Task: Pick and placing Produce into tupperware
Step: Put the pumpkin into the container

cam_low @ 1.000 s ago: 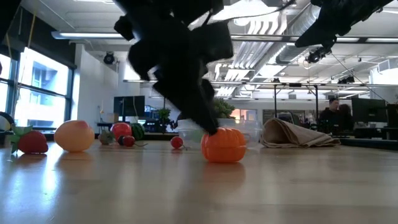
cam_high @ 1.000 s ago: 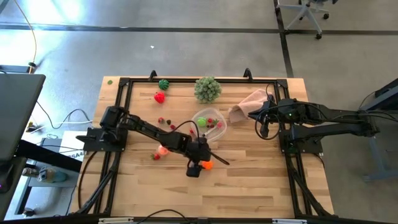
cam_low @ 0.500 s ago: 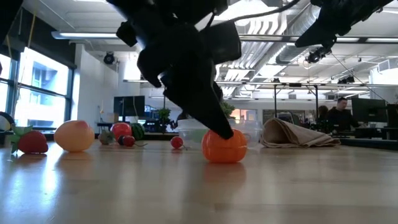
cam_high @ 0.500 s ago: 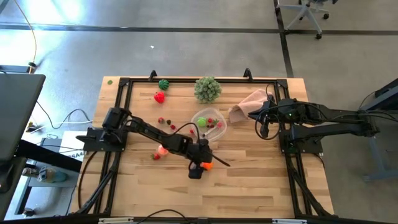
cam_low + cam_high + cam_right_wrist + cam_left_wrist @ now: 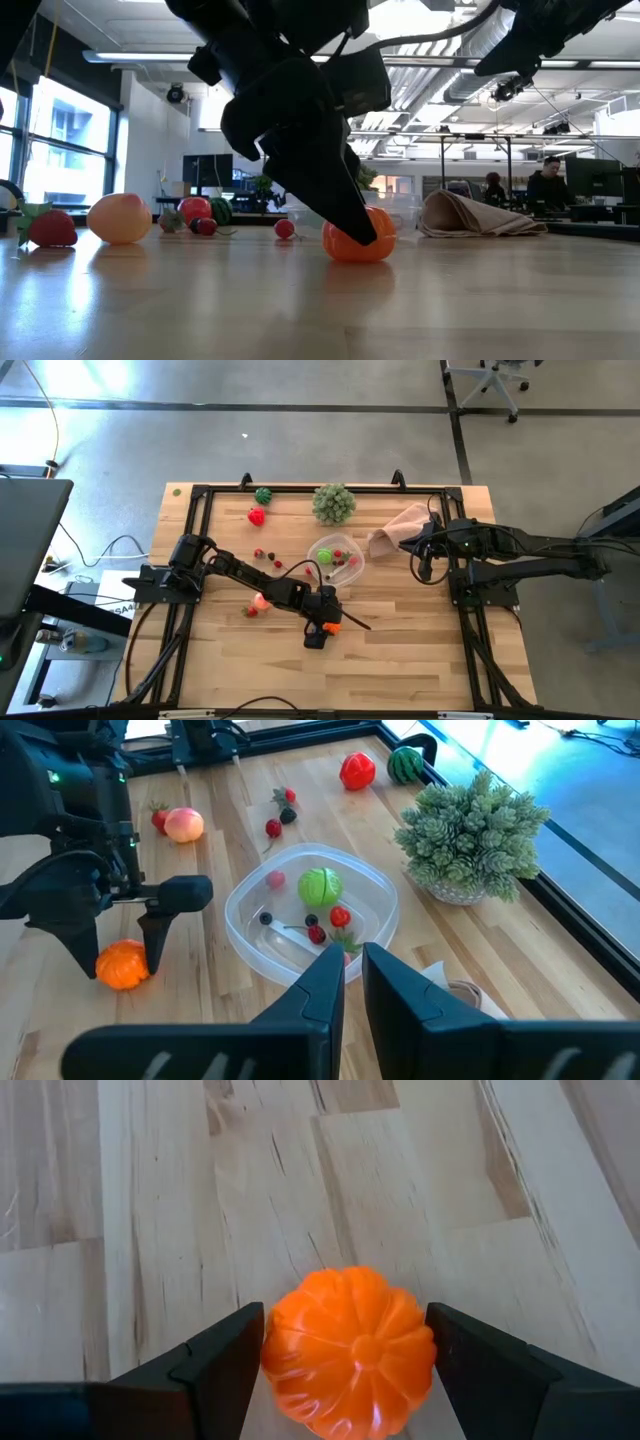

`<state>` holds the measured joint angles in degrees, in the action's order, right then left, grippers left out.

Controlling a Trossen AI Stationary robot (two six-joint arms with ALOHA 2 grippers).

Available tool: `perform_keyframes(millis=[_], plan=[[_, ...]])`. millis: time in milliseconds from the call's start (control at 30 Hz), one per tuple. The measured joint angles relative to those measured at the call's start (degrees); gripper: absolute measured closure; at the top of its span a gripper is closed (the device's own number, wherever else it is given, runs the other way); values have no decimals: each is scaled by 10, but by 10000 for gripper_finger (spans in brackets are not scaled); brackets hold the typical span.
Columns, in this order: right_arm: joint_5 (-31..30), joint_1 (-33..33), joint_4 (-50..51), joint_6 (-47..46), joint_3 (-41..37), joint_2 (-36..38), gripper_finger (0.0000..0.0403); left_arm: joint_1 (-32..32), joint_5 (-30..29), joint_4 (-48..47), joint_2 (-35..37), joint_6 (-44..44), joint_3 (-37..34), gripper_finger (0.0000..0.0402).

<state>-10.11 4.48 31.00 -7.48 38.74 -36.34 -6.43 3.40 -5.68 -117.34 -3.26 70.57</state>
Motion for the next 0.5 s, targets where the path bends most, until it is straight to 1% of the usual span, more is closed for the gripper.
perform_keyframes(millis=[500], plan=[[-2, 0, 0, 0, 0, 0, 373, 0, 0, -13, -6, 0, 0, 135]])
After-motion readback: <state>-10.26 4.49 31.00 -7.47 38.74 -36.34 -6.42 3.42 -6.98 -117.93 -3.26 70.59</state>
